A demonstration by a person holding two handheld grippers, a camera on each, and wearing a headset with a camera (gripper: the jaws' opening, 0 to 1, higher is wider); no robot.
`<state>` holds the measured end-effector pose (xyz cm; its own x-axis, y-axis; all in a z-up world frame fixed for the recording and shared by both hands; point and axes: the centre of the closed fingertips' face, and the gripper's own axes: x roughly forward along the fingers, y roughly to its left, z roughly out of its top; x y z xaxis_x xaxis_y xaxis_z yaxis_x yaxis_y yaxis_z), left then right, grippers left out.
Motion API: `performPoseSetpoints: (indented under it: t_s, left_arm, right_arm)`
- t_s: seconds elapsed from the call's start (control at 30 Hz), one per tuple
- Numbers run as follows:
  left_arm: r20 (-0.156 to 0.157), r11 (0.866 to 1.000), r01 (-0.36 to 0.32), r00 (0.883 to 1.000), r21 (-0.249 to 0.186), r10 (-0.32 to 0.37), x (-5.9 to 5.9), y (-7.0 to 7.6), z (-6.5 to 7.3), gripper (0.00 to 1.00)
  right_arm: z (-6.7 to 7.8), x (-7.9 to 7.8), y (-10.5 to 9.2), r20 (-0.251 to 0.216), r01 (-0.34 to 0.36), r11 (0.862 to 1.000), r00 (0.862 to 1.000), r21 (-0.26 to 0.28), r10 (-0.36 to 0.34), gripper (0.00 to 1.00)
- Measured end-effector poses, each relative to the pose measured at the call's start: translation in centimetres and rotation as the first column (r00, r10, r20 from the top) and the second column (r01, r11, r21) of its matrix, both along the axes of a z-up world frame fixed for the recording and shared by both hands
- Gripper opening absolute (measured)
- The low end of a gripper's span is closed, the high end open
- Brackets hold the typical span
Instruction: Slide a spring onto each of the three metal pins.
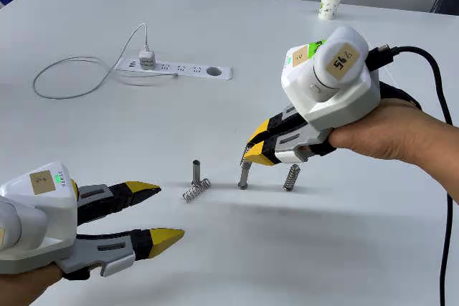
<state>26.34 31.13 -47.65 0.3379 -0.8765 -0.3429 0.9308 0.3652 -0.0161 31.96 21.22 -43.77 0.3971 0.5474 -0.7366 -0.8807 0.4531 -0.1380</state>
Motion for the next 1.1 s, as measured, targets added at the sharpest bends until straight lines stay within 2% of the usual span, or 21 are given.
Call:
performPoseSetpoints:
  t_s: [0.17,0.5,0.83,1.1]
  left_arm:
    - [-0.004,1.0,-0.002,1.0,0.001,0.002,-0.1,0.1,-0.1,0.48]
    - [-0.013,1.0,-0.014,1.0,0.001,0.014,0.0,0.5,-0.4,0.48]
    - [-0.017,1.0,-0.02,1.0,0.005,0.02,0.2,0.7,-0.6,0.47]
    - [-0.018,1.0,-0.022,1.0,0.006,0.022,0.2,0.7,-0.6,0.46]
  right_arm:
    - [-1.0,1.3,-0.7,-0.012,0.048,0.999,0.999,-0.004,-0.048,0.11]
    - [-2.8,2.3,-0.5,-0.057,0.075,0.997,0.996,0.002,-0.074,0.11]
    - [-3.7,2.2,-0.5,-0.082,0.092,0.996,0.992,0.007,-0.091,0.11]
    - [-5.3,2.2,-0.4,-0.098,0.096,0.995,0.991,-0.009,-0.097,0.11]
